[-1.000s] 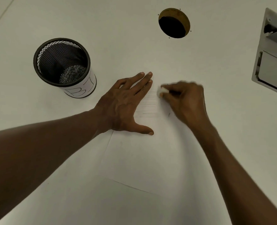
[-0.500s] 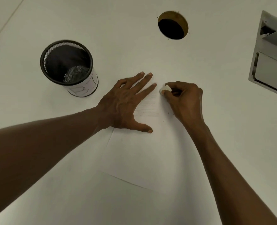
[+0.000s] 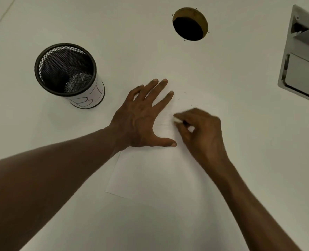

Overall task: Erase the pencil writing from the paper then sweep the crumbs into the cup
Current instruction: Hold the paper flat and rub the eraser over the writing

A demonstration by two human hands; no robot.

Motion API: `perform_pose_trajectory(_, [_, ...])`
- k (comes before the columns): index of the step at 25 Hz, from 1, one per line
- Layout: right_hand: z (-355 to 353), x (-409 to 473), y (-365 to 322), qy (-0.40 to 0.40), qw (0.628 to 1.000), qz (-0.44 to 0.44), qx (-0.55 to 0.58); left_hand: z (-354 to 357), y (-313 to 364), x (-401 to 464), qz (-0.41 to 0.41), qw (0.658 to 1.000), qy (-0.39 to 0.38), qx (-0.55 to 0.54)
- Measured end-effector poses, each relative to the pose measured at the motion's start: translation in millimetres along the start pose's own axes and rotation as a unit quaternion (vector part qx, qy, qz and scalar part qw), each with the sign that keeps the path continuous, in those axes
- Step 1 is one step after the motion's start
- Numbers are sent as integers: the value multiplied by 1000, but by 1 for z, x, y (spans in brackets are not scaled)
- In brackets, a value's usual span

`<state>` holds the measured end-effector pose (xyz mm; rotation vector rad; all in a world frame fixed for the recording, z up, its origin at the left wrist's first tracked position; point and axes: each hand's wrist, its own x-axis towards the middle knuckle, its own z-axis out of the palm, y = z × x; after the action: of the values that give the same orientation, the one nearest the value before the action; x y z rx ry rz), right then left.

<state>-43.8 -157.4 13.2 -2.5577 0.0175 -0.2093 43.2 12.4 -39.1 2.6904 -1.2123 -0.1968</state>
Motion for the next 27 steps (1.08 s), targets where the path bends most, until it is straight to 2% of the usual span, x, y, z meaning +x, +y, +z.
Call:
perform_pose_trajectory(2, [-3,-4,-1,-14,1000,-11,1,-2,0,0,-3,1000,-7,-2])
perform_pose_trajectory(6, [-4,60,19,20,1000,10,-3,-2,0,1,-2,1000,-13,1])
perform_pose_trajectory(8, [-3,46,20,20,1000,0,-1,-1,1,2,-2,1000,-15,2])
perform_pose_trajectory(11, [-4,1,5,-27,999,-19,10,-2,0,1,-5,1000,-14,6])
perform_pose_trajectory(15, [0,64,16,17,1000,2,22,-1,1,1,-6,1000,-10,6])
perform_pose_trajectory(17, [2,54,16,13,1000,-7,17,-1,1,2,-5,1000,-15,9])
perform_pose_trajectory(19, [-1,12,4,-35,999,-10,11,-1,1,2,-6,1000,-18,11])
perform_pose_trajectory(21, [-7,6,1,-61,998,-21,14,-3,0,0,-7,1000,-16,10])
perform_pose_trajectory(24, [-6,50,13,-22,1000,-16,-5,-2,1,1,-3,1000,-13,6])
perform_pose_trajectory(27, [-4,21,8,-34,999,-25,7,-1,0,2,0,1000,-10,6])
